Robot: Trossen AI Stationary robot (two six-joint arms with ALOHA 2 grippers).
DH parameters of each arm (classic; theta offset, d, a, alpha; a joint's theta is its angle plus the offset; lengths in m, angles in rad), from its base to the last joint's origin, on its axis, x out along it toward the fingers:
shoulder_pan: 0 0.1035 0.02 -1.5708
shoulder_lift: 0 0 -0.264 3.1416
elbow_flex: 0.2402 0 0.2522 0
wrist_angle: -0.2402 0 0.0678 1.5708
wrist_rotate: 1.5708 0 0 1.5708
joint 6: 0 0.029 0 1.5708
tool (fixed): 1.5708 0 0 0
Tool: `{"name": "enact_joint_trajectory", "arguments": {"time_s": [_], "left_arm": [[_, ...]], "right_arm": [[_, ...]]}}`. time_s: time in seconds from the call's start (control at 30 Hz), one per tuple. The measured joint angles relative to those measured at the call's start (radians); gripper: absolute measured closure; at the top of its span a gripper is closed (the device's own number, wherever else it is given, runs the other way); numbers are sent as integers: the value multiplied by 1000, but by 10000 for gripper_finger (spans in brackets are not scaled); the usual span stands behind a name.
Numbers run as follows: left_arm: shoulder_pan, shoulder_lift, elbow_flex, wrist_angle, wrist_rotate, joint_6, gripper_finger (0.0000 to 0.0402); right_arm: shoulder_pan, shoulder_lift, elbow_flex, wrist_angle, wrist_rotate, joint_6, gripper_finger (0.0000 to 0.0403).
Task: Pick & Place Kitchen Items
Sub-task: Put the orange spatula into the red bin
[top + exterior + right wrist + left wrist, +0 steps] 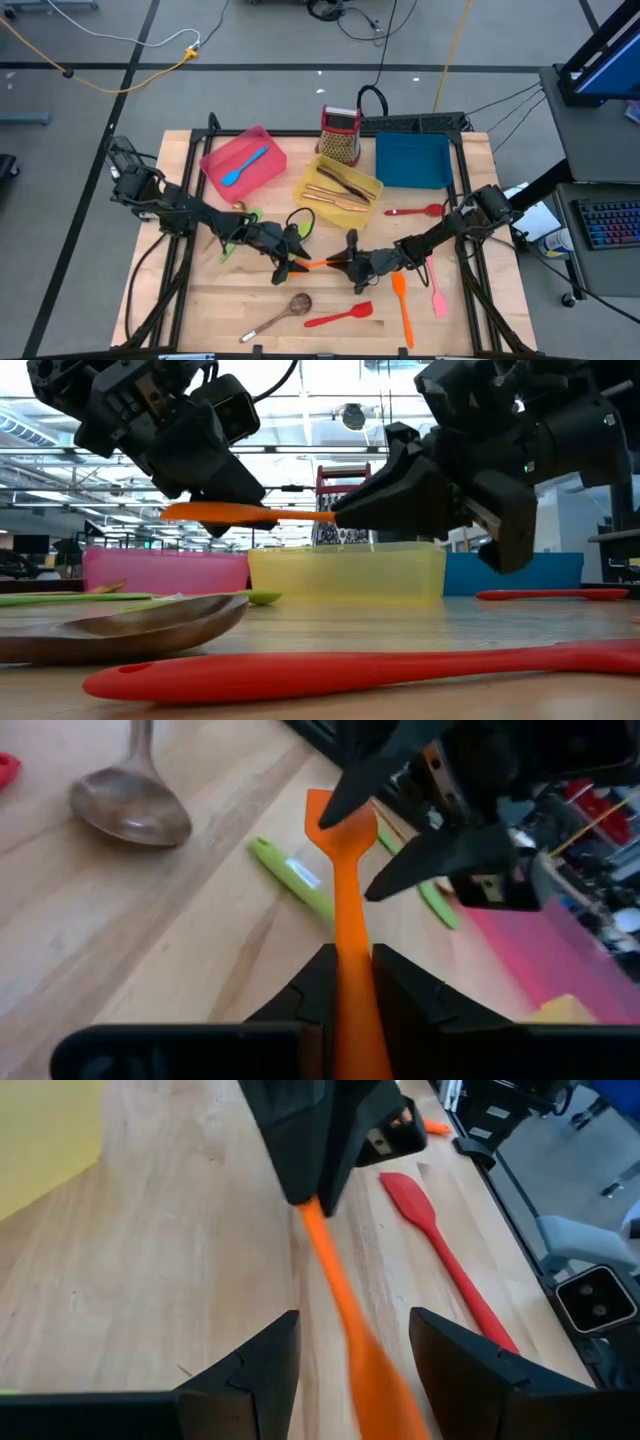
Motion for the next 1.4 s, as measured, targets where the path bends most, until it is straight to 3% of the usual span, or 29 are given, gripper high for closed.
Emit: {"name": "enact_joint_trajectory", "arguments": {"time_s": [0.17, 0.4, 0.83, 1.1, 1.3, 1.4], "left_arm": [[3, 0, -1, -2, 44, -8, 211], [6, 0, -1, -3, 51, -11, 224], [48, 1, -4, -27, 18, -43, 382], [75, -4, -4, -50, 4, -49, 375], [78, -41, -2, -101, -18, -28, 383], [84, -74, 3, -163, -60, -22, 384]], "right_arm": [[1, 0, 0, -1, 76, -71, 359], [-1, 0, 0, 46, 90, -134, 358], [0, 0, 0, 56, 96, -138, 350], [0, 0, 0, 73, 91, -95, 289], [0, 0, 1, 132, 234, -107, 242], [0, 0, 2, 145, 222, -96, 227]]}}
